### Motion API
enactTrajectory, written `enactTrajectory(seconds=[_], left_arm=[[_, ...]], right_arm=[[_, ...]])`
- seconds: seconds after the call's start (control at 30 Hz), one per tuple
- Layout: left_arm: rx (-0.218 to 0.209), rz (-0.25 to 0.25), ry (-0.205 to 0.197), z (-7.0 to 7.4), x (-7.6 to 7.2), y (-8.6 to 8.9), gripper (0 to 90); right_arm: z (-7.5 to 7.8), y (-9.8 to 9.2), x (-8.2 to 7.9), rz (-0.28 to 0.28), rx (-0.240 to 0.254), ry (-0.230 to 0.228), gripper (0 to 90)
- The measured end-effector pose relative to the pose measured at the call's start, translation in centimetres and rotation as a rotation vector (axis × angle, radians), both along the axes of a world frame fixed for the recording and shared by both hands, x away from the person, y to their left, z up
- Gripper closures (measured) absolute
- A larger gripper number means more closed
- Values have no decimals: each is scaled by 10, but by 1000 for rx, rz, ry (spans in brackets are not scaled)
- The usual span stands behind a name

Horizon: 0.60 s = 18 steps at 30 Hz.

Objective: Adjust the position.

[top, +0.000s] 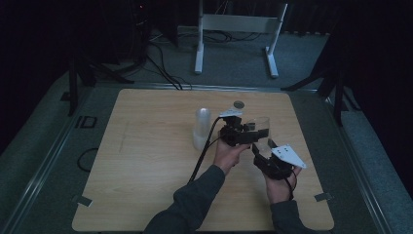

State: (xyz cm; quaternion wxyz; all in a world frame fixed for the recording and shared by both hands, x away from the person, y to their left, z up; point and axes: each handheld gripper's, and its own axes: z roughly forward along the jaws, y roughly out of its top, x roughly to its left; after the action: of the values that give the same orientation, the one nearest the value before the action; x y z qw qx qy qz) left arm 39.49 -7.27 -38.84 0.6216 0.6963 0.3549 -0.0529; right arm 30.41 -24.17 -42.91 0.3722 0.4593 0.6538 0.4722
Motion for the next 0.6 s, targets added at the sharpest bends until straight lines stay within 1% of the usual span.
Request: enactTrajectory(seconds=[0.1, 0.13, 0.17, 0.2, 0.23, 0.27, 0.3, 0.33, 0.37, 0.47, 0.5, 0.53, 0.57, 0.6], left_arm=[[0, 1, -3, 0, -1, 0, 309], [2, 3, -13, 1, -2, 0, 309], [0, 3, -17, 1, -2, 1, 311], [5, 8, -30, 3, -3, 1, 311], [5, 8, -30, 3, -3, 1, 312], [9, 11, -36, 3, -3, 1, 313], [17, 14, -43, 3, -4, 1, 313], [45, 22, -70, 4, -5, 1, 313], [45, 22, -70, 4, -5, 1, 313], [94, 37, -113, 5, -8, 0, 313], [108, 40, -127, 5, -9, -1, 313], [146, 54, -163, 6, -13, -4, 312], [146, 54, -163, 6, -13, -4, 312], [167, 58, -183, 6, -15, -5, 310]], right_arm=[[0, 0, 0, 7, 2, 4, 390], [0, 0, 0, 7, 2, 4, 386], [1, 0, 2, 26, 1, 18, 354], [1, 0, 3, 29, 2, 21, 338], [1, 0, 3, 29, 2, 21, 338], [0, 0, 3, 40, 5, 29, 307], [0, 0, 3, 40, 5, 29, 307], [1, 0, 3, 43, 8, 28, 293], [1, 0, 3, 48, 11, 29, 290], [3, -1, 3, 53, 12, 27, 290], [4, -2, 4, 64, 14, 32, 290], [4, -2, 5, 72, 17, 42, 292], [4, -2, 5, 72, 17, 42, 292], [3, -3, 6, 75, 24, 51, 307]])
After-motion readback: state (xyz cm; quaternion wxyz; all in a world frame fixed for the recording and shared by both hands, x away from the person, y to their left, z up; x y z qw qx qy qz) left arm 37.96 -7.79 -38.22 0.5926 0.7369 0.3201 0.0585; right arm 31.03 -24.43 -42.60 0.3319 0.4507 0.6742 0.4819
